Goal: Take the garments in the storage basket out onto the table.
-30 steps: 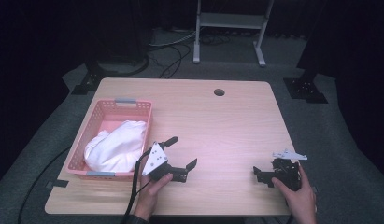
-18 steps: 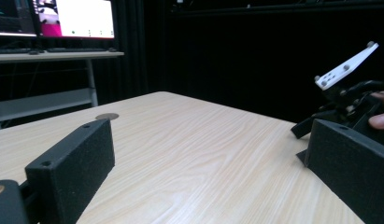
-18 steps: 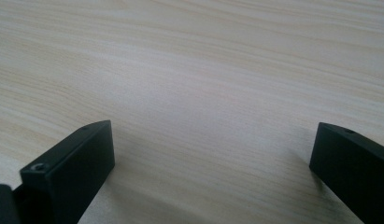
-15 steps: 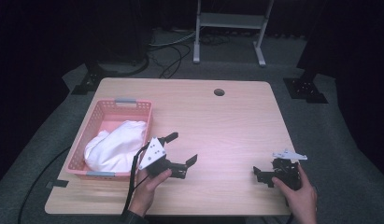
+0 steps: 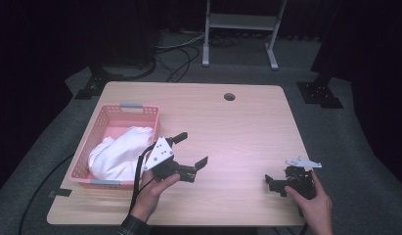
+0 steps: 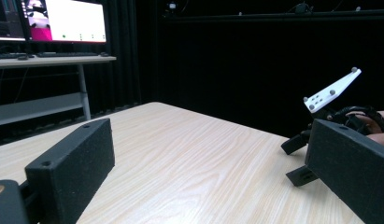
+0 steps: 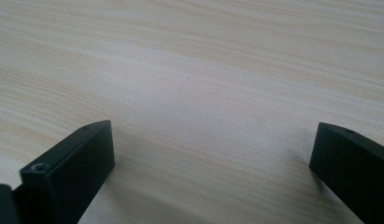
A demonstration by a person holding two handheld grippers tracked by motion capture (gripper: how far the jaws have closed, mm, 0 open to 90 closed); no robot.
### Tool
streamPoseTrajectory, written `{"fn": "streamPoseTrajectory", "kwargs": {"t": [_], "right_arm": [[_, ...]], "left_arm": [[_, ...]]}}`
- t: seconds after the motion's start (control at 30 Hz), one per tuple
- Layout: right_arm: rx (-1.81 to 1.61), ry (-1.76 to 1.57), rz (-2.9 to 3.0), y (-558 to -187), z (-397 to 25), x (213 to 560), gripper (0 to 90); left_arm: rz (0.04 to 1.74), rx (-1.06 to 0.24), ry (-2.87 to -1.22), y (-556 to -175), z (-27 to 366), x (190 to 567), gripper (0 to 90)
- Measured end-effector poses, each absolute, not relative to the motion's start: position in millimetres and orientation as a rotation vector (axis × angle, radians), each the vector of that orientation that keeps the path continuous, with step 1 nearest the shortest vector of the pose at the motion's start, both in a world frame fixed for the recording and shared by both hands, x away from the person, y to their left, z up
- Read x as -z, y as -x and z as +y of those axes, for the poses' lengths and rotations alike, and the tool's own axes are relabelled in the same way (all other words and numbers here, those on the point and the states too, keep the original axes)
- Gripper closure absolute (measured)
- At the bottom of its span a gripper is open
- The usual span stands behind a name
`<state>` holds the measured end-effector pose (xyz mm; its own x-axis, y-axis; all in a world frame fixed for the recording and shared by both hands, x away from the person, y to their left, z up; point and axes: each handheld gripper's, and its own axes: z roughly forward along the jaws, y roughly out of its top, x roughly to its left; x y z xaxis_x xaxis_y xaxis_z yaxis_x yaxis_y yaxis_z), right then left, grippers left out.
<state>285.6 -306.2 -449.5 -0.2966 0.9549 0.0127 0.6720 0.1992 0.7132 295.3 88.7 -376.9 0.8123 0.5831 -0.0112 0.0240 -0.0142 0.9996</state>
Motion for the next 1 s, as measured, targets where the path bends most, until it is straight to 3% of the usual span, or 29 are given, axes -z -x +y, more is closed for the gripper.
{"fn": "streamPoseTrajectory", "kwargs": {"t": [1.0], "right_arm": [[-0.869, -1.513, 2.045, -286, -306, 450, 0.0]], "left_arm": [[0.515, -0.405, -1.552, -307, 111, 340, 1.0]]}}
